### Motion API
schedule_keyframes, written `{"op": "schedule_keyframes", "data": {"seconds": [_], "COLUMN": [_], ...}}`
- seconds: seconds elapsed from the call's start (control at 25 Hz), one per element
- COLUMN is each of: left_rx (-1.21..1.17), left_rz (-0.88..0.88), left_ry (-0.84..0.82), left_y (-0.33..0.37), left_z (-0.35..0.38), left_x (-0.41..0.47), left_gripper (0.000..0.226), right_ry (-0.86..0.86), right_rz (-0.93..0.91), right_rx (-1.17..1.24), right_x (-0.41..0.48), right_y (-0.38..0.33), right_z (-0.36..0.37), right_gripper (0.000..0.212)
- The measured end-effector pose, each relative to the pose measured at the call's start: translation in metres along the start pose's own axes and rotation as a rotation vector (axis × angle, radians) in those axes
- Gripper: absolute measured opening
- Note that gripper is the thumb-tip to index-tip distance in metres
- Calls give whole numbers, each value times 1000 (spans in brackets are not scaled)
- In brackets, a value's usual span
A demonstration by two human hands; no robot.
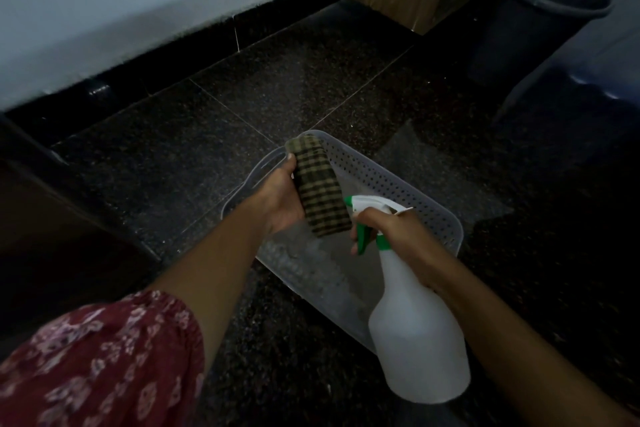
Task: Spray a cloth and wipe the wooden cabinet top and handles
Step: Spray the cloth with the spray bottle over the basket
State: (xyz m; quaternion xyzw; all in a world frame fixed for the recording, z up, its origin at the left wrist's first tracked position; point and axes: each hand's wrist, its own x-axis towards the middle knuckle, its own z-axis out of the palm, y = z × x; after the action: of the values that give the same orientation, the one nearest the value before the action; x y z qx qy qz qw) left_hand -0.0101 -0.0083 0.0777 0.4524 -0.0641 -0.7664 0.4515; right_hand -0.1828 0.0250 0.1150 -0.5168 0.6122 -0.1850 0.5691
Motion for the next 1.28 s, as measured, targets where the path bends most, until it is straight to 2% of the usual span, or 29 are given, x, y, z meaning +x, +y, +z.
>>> {"op": "schedule_keyframes", "data": {"seconds": [0.2, 0.4, 0.72, 0.92, 1.08, 1.28], "left_rx": [-11, 70, 92, 86, 43, 15], "left_rz": [-10, -56, -83, -62, -26, 5], "left_ry": [-1, -24, -34, -11, 7, 17], "left_y": [0, -4, -6, -4, -2, -1], "left_z": [-1, 0, 3, 6, 9, 10], "left_x": [2, 3, 0, -5, -8, -7], "left_gripper": [63, 61, 61, 64, 60, 60], "right_ry": [-17, 57, 73, -12, 13, -81], "right_rz": [34, -37, -13, 13, 42, 32], "right_rx": [-13, -61, 19, -33, -89, -78], "right_x": [4, 6, 9, 4, 0, -5], "right_y": [-6, -21, -31, -15, -8, -10], "right_z": [-1, -1, -1, -6, -6, -8], "right_gripper": [25, 29, 20, 28, 33, 25]}}
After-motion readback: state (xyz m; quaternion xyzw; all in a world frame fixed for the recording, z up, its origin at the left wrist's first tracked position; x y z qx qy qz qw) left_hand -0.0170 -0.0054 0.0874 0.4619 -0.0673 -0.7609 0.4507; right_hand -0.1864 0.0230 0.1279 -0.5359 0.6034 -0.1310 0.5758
